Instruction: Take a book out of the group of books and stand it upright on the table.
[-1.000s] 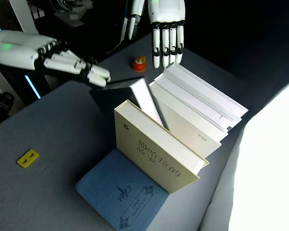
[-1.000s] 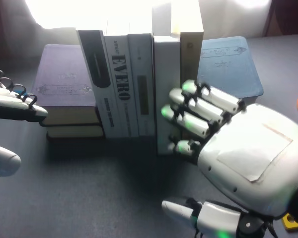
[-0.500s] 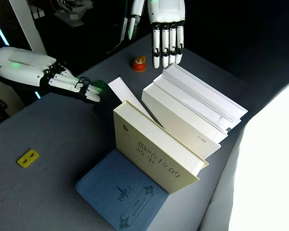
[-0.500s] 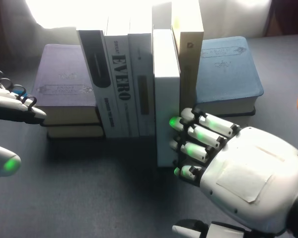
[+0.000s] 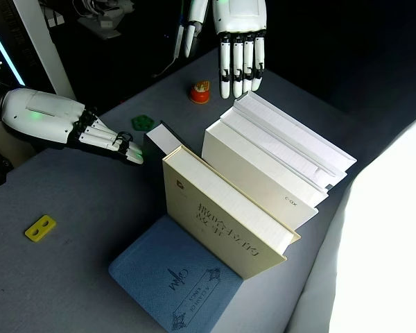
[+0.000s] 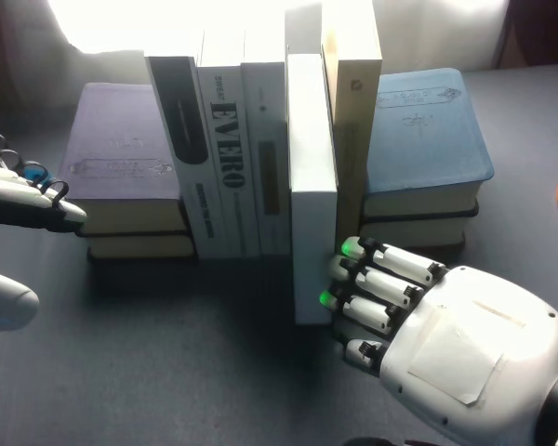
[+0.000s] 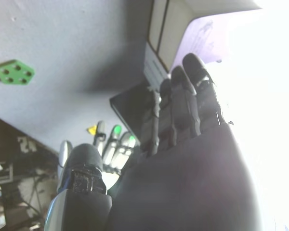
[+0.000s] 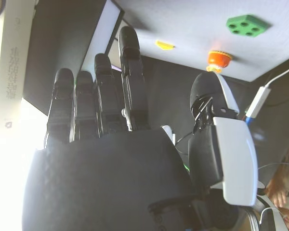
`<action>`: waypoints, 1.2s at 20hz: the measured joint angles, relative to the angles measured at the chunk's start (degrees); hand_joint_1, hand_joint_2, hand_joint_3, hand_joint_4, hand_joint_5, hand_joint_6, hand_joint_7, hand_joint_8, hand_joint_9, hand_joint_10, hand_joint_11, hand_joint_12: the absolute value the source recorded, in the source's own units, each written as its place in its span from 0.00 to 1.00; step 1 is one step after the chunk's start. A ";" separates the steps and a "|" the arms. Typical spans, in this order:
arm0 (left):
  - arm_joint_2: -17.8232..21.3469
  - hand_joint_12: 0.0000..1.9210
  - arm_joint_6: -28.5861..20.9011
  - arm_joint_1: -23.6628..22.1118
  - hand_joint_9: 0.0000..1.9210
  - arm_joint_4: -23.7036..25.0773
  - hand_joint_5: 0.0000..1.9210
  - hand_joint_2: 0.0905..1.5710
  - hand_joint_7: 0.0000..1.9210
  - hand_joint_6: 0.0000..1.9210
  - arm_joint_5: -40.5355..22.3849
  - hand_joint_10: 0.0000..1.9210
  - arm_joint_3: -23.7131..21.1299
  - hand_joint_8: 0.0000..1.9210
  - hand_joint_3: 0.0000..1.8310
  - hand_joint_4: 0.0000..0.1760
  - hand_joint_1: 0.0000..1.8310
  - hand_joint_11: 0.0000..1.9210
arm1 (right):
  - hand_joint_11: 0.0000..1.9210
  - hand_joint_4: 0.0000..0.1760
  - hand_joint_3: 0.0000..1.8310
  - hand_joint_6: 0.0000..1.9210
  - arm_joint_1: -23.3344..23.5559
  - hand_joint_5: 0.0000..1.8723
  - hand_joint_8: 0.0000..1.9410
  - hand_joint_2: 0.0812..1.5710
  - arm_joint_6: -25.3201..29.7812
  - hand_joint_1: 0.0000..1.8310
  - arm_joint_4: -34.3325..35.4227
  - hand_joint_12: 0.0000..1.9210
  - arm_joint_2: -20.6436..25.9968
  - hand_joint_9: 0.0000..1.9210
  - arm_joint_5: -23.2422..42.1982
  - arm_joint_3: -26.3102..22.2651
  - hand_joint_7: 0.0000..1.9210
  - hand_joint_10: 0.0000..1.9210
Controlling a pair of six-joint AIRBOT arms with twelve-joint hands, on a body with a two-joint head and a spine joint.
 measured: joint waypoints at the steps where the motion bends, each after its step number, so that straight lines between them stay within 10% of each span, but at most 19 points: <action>1: 0.00 0.35 -0.02 0.02 0.10 0.00 0.10 0.81 0.09 0.00 0.02 0.00 0.00 0.00 0.00 0.10 0.00 0.00 | 0.00 0.00 0.00 0.00 0.02 0.34 0.00 0.77 0.02 0.00 -0.04 0.05 0.04 0.03 0.00 -0.02 0.12 0.00; 9: 0.00 0.40 -0.02 0.26 0.13 0.00 0.08 0.80 0.10 0.00 -0.02 0.00 0.02 0.00 0.00 0.13 0.00 0.00 | 0.00 0.00 0.00 0.01 2.29 0.36 0.01 0.78 -2.45 0.00 0.00 0.26 6.60 0.04 0.31 -7.78 0.13 0.01; 12: 0.00 0.55 -0.02 0.26 0.18 0.00 0.12 0.81 0.15 0.01 0.04 0.01 0.02 0.00 0.00 0.10 0.00 0.01 | 0.00 0.00 0.00 0.00 4.33 0.33 0.00 0.78 -2.49 0.00 0.44 0.27 8.41 0.05 1.03 -8.72 0.12 0.01; 18: 0.00 0.55 -0.02 0.48 0.18 0.00 0.11 0.81 0.16 0.00 0.00 0.01 0.02 0.00 0.00 0.12 0.00 0.00 | 0.00 0.00 0.00 0.01 11.39 0.31 0.00 0.78 7.19 0.00 -8.79 0.49 6.43 0.09 2.19 -3.23 0.13 0.02; 24: 0.00 0.51 -0.02 0.48 0.18 -0.02 0.09 0.81 0.15 0.00 0.07 0.00 0.07 0.00 0.00 0.16 0.00 0.00 | 0.00 0.00 0.00 0.01 11.23 0.31 0.00 0.78 8.96 0.00 -9.57 0.47 2.14 0.09 1.84 3.13 0.13 0.01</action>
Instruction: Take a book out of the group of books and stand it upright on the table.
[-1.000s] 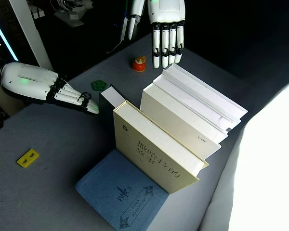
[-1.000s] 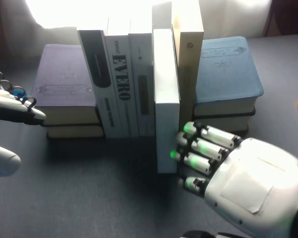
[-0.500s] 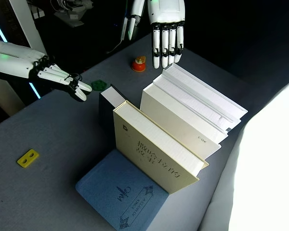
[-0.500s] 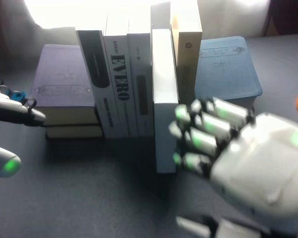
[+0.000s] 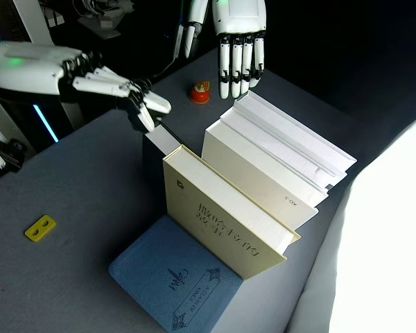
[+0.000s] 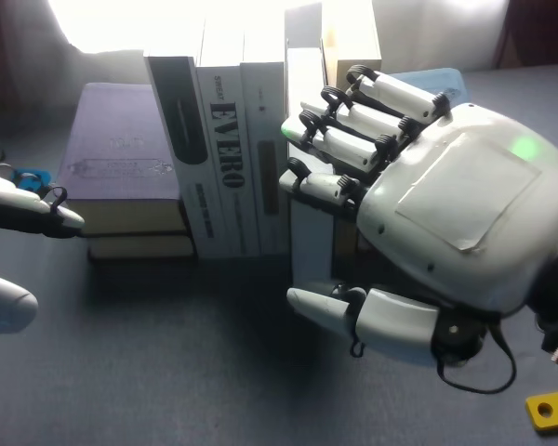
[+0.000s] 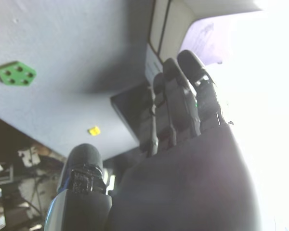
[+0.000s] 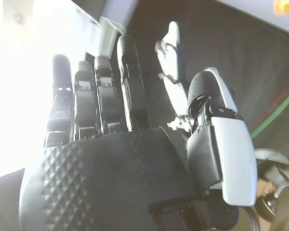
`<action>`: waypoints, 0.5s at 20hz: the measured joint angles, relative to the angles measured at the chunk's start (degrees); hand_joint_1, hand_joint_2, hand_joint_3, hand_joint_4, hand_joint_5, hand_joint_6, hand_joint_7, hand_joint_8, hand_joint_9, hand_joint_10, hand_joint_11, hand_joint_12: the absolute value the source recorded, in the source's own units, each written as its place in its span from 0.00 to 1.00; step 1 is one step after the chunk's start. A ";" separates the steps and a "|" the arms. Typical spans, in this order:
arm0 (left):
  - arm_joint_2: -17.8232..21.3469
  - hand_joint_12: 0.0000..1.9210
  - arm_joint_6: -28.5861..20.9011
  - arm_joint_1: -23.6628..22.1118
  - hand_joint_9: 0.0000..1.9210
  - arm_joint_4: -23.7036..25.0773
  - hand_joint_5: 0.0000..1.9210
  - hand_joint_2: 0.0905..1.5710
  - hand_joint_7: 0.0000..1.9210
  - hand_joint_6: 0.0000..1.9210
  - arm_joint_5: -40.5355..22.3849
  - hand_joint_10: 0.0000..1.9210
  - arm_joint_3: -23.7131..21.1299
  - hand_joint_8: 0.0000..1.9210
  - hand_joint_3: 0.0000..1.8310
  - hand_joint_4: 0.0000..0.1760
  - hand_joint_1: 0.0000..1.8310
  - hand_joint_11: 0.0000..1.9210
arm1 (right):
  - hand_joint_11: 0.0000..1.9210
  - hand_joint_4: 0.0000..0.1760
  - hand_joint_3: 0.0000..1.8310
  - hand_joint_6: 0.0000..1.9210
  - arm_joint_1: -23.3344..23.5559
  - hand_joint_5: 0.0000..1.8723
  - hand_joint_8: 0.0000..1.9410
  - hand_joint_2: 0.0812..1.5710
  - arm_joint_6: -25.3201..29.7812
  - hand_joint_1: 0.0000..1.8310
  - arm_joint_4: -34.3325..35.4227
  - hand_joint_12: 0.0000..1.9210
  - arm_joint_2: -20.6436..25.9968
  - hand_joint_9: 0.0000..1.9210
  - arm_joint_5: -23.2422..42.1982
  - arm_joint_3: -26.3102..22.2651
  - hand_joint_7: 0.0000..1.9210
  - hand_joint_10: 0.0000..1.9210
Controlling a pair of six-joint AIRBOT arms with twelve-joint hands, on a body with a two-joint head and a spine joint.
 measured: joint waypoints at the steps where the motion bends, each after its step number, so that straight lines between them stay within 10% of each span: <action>1: 0.00 0.51 0.00 0.02 0.18 0.02 0.09 0.81 0.15 0.00 0.00 0.00 0.00 0.00 0.00 0.14 0.00 0.00 | 0.00 0.00 0.00 0.00 -0.90 0.31 0.00 0.78 0.09 0.00 -0.09 0.47 -0.42 0.09 -0.04 0.63 0.13 0.01; 10: 0.00 0.54 0.00 0.00 0.20 0.02 0.10 0.81 0.17 0.00 -0.04 0.01 0.00 0.00 0.00 0.12 0.00 0.02 | 0.00 0.00 0.00 0.00 -5.49 0.31 0.00 0.78 -1.07 0.00 -0.11 0.51 -0.22 0.10 1.29 0.46 0.14 0.01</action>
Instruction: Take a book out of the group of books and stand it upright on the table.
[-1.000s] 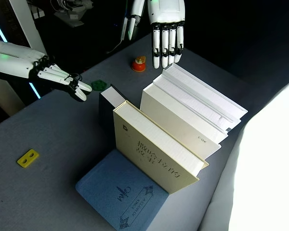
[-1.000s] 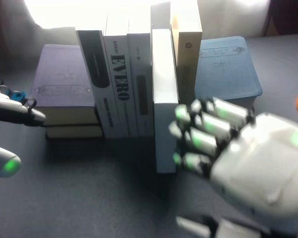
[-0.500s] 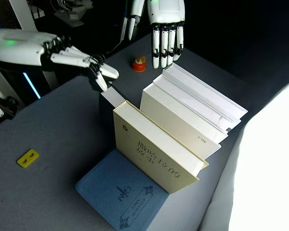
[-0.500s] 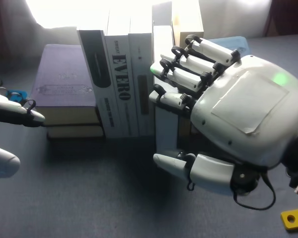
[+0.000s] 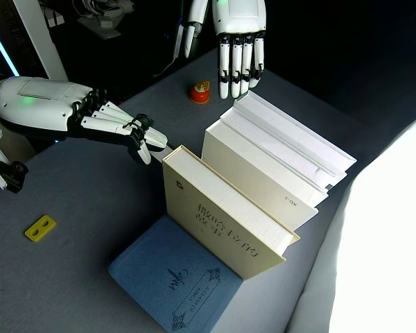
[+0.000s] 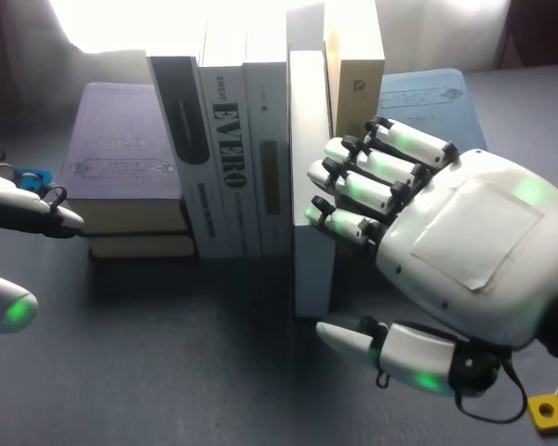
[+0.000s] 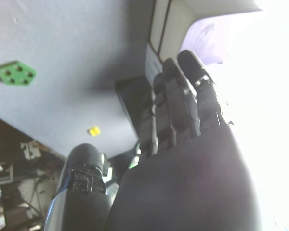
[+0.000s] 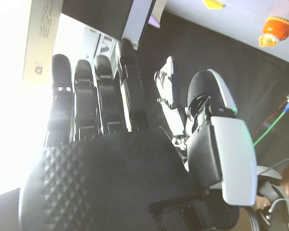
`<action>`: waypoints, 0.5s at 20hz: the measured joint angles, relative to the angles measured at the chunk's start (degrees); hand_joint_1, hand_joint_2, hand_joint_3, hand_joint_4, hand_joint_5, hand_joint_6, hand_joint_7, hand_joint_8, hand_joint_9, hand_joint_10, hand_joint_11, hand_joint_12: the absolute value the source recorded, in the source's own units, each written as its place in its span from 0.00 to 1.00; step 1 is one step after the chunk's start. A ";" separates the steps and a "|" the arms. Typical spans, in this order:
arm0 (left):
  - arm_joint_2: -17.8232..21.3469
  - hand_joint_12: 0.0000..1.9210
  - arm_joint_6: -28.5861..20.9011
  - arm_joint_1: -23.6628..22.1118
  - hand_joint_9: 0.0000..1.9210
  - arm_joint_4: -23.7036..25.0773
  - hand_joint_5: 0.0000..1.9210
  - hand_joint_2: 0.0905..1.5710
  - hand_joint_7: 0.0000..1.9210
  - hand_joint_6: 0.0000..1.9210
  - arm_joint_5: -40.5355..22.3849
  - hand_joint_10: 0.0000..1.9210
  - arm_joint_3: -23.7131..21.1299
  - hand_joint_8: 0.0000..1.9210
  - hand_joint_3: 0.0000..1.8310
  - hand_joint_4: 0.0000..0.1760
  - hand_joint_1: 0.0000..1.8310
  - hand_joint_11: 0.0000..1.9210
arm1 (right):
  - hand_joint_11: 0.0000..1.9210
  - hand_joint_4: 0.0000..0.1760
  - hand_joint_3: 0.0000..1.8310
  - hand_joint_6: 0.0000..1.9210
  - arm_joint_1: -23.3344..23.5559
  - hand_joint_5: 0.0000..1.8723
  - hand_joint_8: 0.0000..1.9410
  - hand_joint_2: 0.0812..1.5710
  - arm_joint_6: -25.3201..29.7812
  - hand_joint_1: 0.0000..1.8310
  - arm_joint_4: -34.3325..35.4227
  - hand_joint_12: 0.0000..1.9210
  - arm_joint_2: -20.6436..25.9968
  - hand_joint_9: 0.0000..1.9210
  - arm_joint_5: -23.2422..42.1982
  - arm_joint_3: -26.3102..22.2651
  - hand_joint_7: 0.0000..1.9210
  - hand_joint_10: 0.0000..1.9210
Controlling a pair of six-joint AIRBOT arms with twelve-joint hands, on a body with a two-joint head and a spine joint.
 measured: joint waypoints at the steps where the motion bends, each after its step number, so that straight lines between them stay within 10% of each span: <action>1: 0.00 0.54 0.02 0.00 0.20 0.00 0.10 0.81 0.16 0.00 0.00 0.01 0.00 0.00 0.00 0.09 0.00 0.02 | 0.00 0.00 0.00 0.00 0.02 0.28 0.00 0.78 -0.96 0.00 1.29 0.48 0.74 0.10 0.02 -1.01 0.12 0.01; 7: -0.07 0.63 0.02 -0.07 0.32 0.00 0.26 0.81 0.32 0.02 0.11 0.03 0.31 0.01 0.00 0.06 0.00 0.07 | 0.00 0.00 0.00 0.00 3.28 0.29 0.04 0.78 -6.01 0.00 7.23 0.75 3.89 0.29 -0.26 -7.58 0.29 0.11; 10: -0.07 0.80 -0.02 -0.35 0.35 0.00 0.33 0.82 0.42 0.01 -0.13 0.16 0.68 0.03 0.00 0.00 0.00 0.07 | 0.03 0.00 0.00 0.03 3.43 0.35 0.05 0.78 -7.43 0.00 8.07 0.89 4.50 0.24 0.81 -9.11 0.42 0.52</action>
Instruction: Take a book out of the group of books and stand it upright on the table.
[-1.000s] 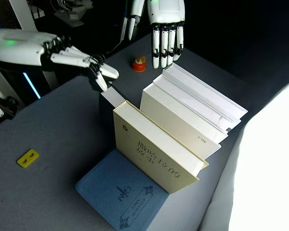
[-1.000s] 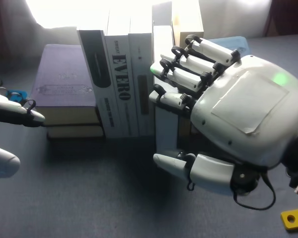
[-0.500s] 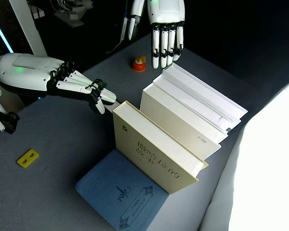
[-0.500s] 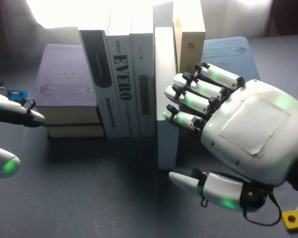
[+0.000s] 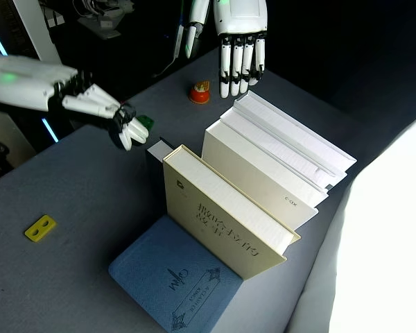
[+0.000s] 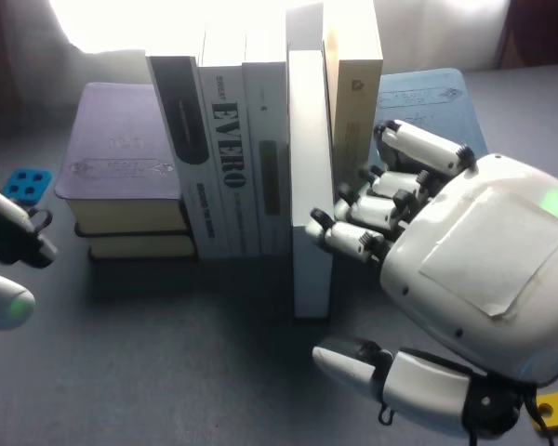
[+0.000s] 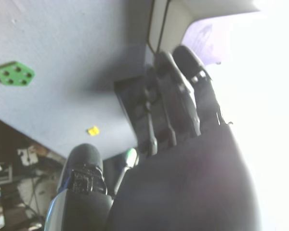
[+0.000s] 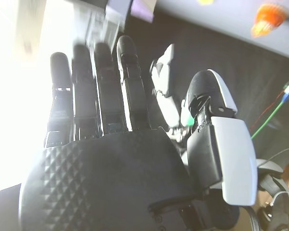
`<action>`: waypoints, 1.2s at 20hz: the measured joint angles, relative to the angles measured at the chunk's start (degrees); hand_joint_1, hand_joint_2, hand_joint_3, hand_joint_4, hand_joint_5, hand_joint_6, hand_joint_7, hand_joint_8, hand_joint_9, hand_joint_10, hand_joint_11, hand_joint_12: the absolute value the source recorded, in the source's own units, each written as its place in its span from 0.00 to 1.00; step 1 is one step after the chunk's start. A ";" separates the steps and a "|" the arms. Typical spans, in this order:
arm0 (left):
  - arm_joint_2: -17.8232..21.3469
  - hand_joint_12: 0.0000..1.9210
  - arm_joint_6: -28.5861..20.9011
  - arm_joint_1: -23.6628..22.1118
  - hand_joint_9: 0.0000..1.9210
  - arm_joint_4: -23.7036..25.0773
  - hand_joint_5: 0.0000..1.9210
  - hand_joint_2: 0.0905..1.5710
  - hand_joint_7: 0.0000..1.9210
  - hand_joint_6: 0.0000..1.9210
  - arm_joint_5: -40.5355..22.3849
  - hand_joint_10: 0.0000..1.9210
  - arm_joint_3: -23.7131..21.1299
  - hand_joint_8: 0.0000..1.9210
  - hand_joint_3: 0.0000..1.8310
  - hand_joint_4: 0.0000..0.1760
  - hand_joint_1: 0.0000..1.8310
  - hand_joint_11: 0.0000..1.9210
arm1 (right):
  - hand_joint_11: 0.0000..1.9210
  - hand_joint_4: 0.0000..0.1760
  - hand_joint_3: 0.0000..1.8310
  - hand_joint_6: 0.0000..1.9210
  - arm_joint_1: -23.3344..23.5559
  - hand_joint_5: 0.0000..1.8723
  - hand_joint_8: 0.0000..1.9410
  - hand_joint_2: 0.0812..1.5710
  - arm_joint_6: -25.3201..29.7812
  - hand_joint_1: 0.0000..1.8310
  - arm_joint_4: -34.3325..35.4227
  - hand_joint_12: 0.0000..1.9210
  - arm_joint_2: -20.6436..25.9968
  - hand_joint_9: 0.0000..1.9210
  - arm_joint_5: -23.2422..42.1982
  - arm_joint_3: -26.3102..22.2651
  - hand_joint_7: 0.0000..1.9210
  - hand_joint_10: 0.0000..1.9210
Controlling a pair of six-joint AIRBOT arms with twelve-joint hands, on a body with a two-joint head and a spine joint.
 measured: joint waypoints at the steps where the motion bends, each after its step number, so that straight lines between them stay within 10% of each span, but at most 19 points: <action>1: 0.00 0.84 0.04 0.00 0.30 0.00 0.35 0.83 0.44 0.01 0.24 0.36 0.00 0.04 0.00 0.00 0.00 0.08 | 0.05 0.00 0.00 0.06 0.11 0.36 0.14 0.79 -0.31 0.00 0.42 0.91 0.20 0.24 0.02 -0.24 0.41 0.59; 4: 0.00 0.90 0.04 0.00 0.24 0.00 0.31 0.83 0.27 0.32 0.33 0.74 0.04 0.64 0.00 0.00 0.02 0.14 | 0.12 0.00 0.00 0.46 0.55 0.34 0.57 0.79 -0.76 0.00 0.17 0.98 0.39 0.27 1.27 -0.28 0.37 0.76; 9: -0.07 1.00 0.04 0.02 0.39 0.00 0.40 0.88 0.45 0.83 0.52 0.98 1.60 0.89 0.01 0.00 0.01 0.31 | 0.22 0.00 0.00 0.73 0.66 0.47 0.69 0.79 -1.03 0.00 0.33 1.00 0.44 0.44 1.53 -0.28 0.56 0.94; 15: -0.28 1.00 0.02 0.59 0.57 0.00 0.51 0.93 0.56 1.00 0.42 1.00 1.36 1.00 0.01 0.00 0.04 0.54 | 0.55 0.00 0.00 1.00 3.21 0.58 0.95 0.79 -0.28 0.00 0.31 1.00 1.75 0.67 1.73 -0.31 0.67 1.00; 24: 0.13 1.00 0.02 1.20 0.50 0.00 0.45 0.92 0.50 1.00 0.42 1.00 0.15 1.00 0.00 0.00 0.09 0.47 | 0.47 0.00 0.00 0.97 10.01 0.55 0.91 0.79 15.41 0.00 -1.03 1.00 11.76 0.62 -12.33 2.21 0.64 1.00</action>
